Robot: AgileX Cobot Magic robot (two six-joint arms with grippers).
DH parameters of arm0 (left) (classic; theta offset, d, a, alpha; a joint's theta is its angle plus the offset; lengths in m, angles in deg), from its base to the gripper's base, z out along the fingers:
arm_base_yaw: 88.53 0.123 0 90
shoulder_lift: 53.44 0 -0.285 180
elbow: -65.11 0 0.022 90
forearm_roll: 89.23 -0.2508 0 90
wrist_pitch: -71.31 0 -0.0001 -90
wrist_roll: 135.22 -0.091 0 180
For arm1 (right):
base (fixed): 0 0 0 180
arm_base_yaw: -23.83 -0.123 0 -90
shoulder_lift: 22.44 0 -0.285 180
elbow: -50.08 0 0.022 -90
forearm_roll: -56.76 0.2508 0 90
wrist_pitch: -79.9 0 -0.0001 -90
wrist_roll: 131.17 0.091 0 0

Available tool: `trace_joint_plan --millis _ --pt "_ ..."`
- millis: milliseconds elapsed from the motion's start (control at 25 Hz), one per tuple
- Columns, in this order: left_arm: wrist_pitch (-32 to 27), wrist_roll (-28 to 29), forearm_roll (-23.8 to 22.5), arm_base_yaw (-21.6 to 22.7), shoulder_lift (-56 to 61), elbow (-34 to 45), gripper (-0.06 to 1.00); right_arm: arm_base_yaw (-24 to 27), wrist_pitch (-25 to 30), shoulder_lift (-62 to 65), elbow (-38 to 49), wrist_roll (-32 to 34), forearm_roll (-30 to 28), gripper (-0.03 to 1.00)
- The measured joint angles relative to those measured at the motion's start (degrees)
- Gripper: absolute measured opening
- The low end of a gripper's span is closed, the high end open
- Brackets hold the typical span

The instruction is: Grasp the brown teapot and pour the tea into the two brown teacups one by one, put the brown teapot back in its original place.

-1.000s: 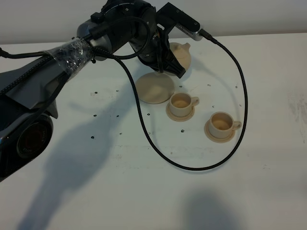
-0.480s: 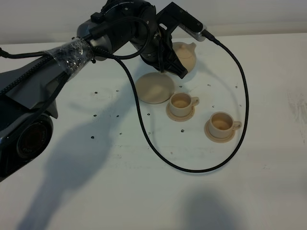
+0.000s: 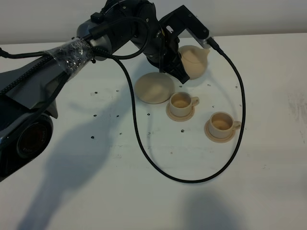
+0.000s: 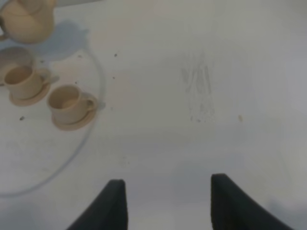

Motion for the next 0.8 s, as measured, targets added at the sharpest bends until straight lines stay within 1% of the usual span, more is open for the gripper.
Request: trace_joint_plan --millis 240,640,720,800 --pt "0.1 -10.5 8.1 0.0 0.0 0.0 0.08 0.0 0.0 0.0 0.0 0.0 0.0 0.41" --pt "-0.3 -26.3 19.7 0.0 0.0 0.0 0.08 0.0 0.0 0.0 0.0 0.0 0.0 0.41" --pt "-1.4 -29.0 21.0 0.0 0.0 0.0 0.08 0.0 0.0 0.0 0.0 0.0 0.0 0.41" --pt "-2.5 -31.1 21.3 0.0 0.0 0.0 0.08 0.0 0.0 0.0 0.0 0.0 0.0 0.41"
